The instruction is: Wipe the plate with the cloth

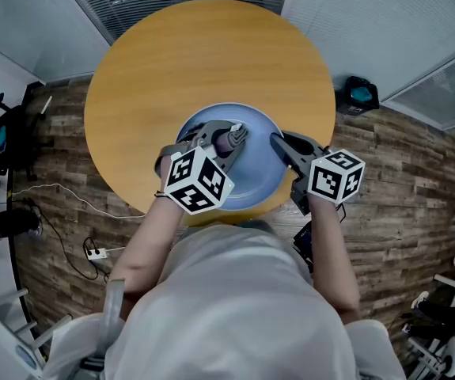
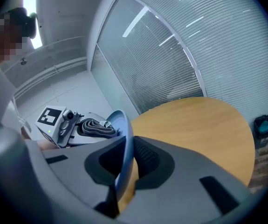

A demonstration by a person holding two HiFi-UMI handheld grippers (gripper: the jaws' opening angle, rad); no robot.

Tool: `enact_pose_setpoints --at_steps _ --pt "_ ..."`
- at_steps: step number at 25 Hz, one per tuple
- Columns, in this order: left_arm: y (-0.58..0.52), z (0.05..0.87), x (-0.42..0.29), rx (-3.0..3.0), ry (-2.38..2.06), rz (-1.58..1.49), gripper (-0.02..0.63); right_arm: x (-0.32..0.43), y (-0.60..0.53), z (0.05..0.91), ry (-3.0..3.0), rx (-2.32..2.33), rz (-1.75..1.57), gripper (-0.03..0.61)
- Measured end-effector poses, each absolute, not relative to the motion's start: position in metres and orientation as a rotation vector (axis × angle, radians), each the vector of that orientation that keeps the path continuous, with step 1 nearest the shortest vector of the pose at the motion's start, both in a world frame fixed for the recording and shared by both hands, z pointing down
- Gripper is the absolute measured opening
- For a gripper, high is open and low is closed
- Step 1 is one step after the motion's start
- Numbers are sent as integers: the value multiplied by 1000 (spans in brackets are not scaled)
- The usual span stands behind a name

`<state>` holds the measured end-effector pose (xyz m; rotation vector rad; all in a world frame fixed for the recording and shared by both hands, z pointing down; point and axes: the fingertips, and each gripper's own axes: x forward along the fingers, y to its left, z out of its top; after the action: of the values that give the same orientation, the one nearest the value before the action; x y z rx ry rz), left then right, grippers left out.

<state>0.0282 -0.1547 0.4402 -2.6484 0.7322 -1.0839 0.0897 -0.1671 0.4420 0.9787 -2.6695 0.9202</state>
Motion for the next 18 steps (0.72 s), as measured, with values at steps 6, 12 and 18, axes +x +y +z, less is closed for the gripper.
enact_pose_setpoints --at_steps 6,12,18 --pt "-151 450 31 -2677 703 -1120 77 89 -166 450 -2654 915 987 43" --pt "-141 459 41 -2683 658 -1140 77 88 -164 458 -2655 861 1048 46" --pt "-128 467 53 -2682 576 -1164 77 86 -162 466 -2661 791 1106 49"
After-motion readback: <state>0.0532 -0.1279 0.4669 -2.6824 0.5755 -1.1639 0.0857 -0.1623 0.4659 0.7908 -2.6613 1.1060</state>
